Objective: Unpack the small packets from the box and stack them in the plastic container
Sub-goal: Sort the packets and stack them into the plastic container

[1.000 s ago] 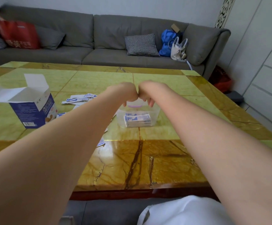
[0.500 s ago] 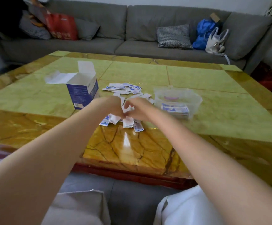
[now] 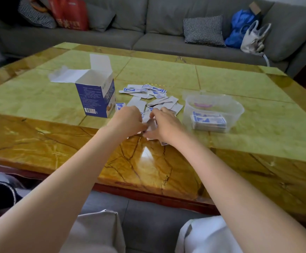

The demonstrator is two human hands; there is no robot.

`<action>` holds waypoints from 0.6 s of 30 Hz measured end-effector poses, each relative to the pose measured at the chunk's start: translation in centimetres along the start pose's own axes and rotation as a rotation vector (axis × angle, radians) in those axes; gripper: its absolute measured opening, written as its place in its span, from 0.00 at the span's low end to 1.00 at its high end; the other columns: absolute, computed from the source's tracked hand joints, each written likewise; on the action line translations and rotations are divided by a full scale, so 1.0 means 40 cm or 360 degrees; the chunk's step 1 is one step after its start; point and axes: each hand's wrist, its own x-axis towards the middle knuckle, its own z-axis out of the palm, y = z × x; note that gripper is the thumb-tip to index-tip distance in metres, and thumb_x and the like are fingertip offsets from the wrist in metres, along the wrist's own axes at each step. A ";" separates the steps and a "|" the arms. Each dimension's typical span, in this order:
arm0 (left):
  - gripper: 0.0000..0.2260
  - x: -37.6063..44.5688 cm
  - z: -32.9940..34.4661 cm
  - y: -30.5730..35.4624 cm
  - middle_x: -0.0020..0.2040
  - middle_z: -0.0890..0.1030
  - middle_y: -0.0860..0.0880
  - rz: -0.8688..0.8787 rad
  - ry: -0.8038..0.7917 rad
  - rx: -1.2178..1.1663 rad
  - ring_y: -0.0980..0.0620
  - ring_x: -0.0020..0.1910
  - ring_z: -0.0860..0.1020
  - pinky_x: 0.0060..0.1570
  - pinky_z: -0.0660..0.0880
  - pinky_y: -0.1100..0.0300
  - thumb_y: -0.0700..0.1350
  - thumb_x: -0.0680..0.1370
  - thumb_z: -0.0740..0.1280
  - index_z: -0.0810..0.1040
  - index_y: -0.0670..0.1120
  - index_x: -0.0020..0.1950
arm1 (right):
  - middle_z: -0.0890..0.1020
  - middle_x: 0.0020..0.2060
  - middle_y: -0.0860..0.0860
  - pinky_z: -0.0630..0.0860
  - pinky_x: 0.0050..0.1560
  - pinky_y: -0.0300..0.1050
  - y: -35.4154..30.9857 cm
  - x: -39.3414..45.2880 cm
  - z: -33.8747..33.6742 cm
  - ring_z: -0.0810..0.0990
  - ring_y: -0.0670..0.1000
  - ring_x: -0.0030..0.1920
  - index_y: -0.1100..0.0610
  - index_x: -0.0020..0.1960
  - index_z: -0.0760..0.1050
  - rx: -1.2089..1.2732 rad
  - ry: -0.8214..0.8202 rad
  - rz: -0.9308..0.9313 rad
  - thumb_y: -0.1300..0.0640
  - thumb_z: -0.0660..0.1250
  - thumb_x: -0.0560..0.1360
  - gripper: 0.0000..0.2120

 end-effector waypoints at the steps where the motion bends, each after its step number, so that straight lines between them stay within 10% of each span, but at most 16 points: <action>1: 0.16 -0.006 -0.003 -0.003 0.31 0.74 0.48 -0.0004 0.0016 -0.0101 0.52 0.30 0.72 0.26 0.63 0.64 0.51 0.76 0.64 0.76 0.42 0.34 | 0.74 0.55 0.55 0.71 0.49 0.47 0.004 -0.001 -0.003 0.72 0.56 0.57 0.58 0.60 0.69 -0.0008 0.0075 -0.0028 0.55 0.68 0.72 0.18; 6: 0.11 -0.020 -0.018 -0.019 0.49 0.83 0.45 0.0004 0.0008 -0.0395 0.51 0.41 0.79 0.38 0.75 0.62 0.41 0.76 0.65 0.81 0.44 0.56 | 0.76 0.47 0.49 0.75 0.45 0.47 0.022 -0.014 -0.015 0.76 0.51 0.46 0.55 0.60 0.66 0.0260 0.0179 0.0042 0.57 0.67 0.74 0.17; 13: 0.11 -0.030 -0.017 -0.026 0.53 0.81 0.44 -0.0135 0.0042 -0.0714 0.50 0.40 0.80 0.37 0.76 0.64 0.41 0.74 0.68 0.80 0.43 0.56 | 0.75 0.44 0.51 0.68 0.31 0.34 0.014 -0.001 -0.018 0.72 0.47 0.38 0.56 0.56 0.67 0.0756 0.0281 0.0315 0.63 0.68 0.72 0.16; 18: 0.11 -0.034 -0.028 -0.031 0.49 0.81 0.43 -0.0272 0.0065 -0.1098 0.51 0.37 0.78 0.39 0.77 0.62 0.39 0.74 0.68 0.79 0.42 0.56 | 0.73 0.36 0.49 0.70 0.42 0.42 0.002 -0.005 -0.040 0.72 0.50 0.41 0.57 0.39 0.70 0.0632 0.0548 -0.0071 0.64 0.66 0.70 0.06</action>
